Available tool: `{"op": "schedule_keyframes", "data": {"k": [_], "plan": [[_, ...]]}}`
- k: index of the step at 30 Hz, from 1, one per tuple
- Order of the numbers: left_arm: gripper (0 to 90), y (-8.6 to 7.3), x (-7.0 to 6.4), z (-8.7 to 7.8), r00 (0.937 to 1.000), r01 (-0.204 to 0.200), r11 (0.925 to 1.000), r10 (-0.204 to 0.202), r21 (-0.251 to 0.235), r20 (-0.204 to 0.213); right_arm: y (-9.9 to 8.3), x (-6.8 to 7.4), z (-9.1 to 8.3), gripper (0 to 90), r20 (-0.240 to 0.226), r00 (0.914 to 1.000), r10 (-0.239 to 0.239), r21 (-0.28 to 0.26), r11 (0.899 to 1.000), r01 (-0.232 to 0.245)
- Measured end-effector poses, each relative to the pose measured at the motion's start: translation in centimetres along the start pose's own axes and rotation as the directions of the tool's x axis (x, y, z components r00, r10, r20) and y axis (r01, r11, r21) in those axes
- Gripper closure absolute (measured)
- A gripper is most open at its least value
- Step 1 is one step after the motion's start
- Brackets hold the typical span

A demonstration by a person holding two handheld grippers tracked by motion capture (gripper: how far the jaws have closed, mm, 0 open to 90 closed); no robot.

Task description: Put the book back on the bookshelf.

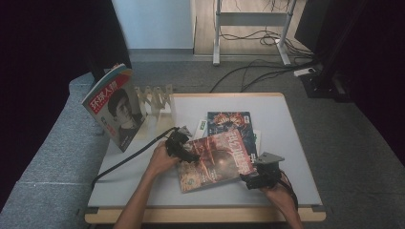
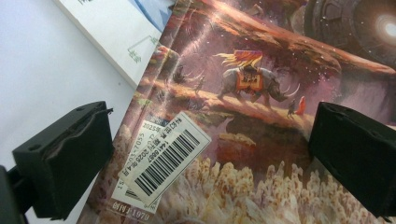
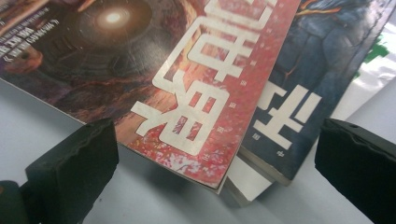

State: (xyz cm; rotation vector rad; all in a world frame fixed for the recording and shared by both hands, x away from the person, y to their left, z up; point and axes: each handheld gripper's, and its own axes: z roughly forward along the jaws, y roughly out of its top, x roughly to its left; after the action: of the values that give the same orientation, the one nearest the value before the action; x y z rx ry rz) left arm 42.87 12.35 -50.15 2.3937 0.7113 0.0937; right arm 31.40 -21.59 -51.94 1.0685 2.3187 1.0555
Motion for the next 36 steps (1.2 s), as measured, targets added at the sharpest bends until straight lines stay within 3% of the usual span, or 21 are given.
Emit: {"op": "schedule_keyframes", "data": {"k": [4,9,13,24,36], "plan": [[0.0,-0.5,-0.2,-0.2,1.0000,0.004,1.0000,-0.004,0.001,-0.001,-0.1,-0.2,0.1,0.0,-0.004,1.0000,0.005,-0.007,1.000,-0.005],[0.0,-0.7,-0.7,-0.3,0.9997,-0.006,0.9998,0.006,0.019,-0.025,0.1,0.0,0.0,0.0,0.021,0.9996,-0.017,-0.011,1.000,0.017],[0.0,-0.8,-0.9,-0.4,0.9998,-0.007,0.9995,0.008,0.031,-0.016,0.1,0.1,0.0,0.0,0.040,0.9990,-0.020,-0.014,1.000,0.020],[0.0,-1.0,-1.6,-0.4,0.9997,-0.014,0.9994,0.015,0.033,-0.022,0.7,-0.7,0.1,0.0,0.065,0.9979,0.001,-0.012,1.000,-0.001],[0.0,-1.5,-2.9,-0.7,0.9992,-0.030,0.9978,0.031,0.059,-0.024,1.5,-2.9,0.7,0.0,0.101,0.9932,0.058,-0.007,0.998,-0.058]]}}
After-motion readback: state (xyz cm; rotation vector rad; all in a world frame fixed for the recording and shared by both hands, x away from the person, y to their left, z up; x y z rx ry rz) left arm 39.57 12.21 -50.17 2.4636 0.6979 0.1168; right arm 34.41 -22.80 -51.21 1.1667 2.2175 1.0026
